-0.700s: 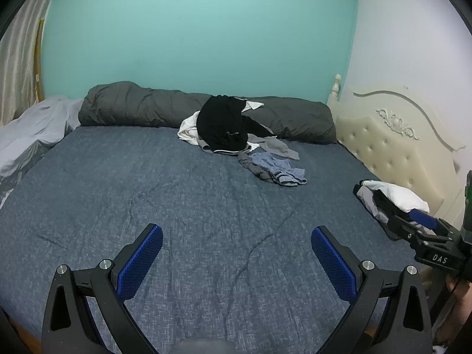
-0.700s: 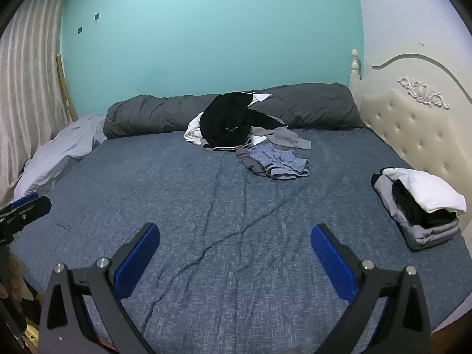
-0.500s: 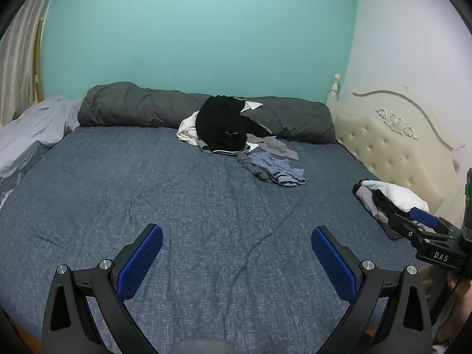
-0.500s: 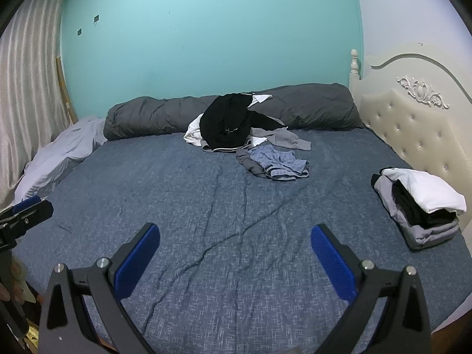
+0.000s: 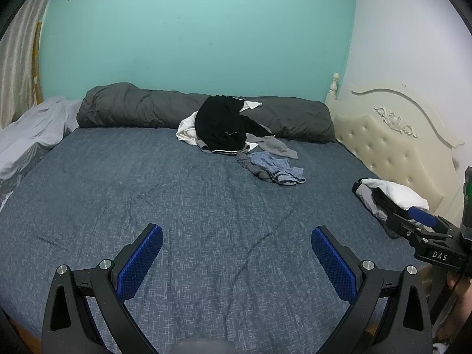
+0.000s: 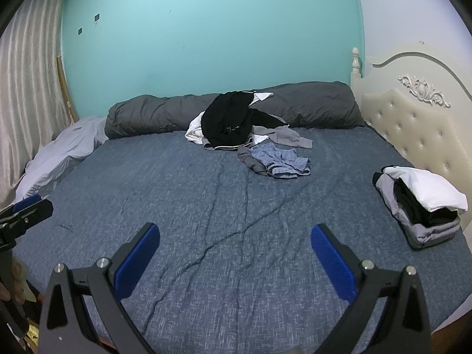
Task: Fold clothes
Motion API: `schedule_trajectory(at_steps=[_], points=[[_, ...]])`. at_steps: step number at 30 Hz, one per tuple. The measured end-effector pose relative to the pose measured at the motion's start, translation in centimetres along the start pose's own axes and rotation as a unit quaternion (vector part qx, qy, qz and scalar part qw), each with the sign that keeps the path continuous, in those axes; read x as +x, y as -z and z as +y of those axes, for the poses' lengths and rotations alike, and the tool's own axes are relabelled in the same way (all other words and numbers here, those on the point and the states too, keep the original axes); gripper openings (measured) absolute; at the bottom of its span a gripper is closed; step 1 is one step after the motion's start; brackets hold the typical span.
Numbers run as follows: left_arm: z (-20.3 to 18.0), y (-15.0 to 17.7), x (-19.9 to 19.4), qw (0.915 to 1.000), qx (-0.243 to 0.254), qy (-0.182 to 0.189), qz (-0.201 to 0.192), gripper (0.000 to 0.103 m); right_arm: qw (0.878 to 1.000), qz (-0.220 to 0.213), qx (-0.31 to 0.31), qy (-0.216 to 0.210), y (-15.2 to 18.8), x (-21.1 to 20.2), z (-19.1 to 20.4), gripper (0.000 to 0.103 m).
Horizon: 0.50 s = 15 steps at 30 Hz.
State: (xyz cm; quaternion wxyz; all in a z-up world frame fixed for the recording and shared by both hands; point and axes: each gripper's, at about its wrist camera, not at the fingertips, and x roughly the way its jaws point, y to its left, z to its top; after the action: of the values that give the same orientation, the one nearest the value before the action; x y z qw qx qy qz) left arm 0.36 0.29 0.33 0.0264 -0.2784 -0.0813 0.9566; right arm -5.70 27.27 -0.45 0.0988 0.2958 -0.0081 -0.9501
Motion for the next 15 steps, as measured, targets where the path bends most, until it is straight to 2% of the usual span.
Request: schedule_trajectory(at_steps=[15], points=[[-0.05, 0.25, 0.16, 1.0000, -0.002, 0.000, 0.002, 0.102, 1.000, 0.007, 0.008, 0.004, 0.32, 0.52, -0.11, 0.103]])
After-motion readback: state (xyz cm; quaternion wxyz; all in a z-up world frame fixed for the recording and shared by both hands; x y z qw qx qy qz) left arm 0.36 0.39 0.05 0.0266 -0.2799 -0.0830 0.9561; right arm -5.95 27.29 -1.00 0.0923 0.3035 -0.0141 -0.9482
